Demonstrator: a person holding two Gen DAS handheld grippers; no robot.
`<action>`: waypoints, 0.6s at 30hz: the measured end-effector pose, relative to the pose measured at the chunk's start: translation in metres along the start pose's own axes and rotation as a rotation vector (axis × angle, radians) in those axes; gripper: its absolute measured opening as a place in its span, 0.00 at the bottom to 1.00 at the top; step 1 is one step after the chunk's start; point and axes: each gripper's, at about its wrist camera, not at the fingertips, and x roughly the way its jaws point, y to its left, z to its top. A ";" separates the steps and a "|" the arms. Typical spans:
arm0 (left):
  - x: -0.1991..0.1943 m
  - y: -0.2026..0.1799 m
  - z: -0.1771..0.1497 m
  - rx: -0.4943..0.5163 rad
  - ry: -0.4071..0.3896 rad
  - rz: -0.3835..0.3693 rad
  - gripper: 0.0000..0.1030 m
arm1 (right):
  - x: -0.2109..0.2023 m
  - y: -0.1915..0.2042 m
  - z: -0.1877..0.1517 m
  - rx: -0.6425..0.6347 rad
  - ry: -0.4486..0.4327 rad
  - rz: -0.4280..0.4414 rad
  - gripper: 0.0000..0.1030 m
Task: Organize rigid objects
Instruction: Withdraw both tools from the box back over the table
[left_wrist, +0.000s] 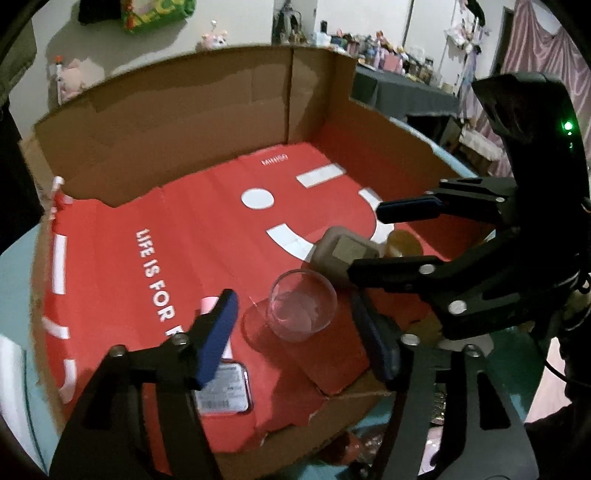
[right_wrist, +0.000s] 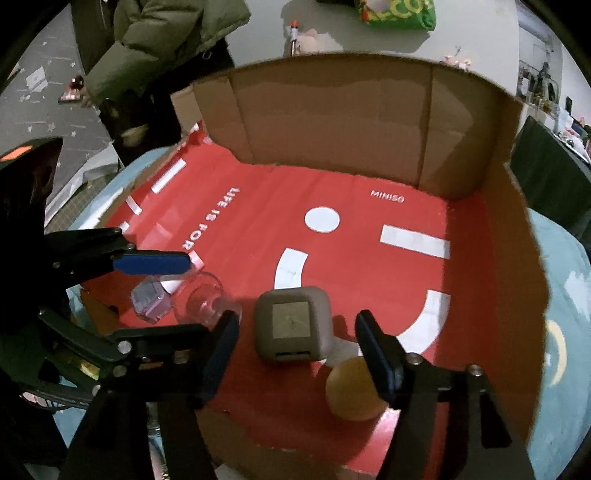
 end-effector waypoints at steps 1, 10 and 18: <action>-0.005 0.000 -0.001 -0.002 -0.013 0.004 0.66 | -0.005 0.000 0.001 0.002 -0.010 -0.002 0.73; -0.072 -0.004 -0.015 -0.073 -0.178 0.069 0.83 | -0.074 0.019 -0.005 0.011 -0.147 -0.054 0.88; -0.141 -0.016 -0.048 -0.178 -0.405 0.150 0.94 | -0.140 0.057 -0.035 0.007 -0.322 -0.157 1.00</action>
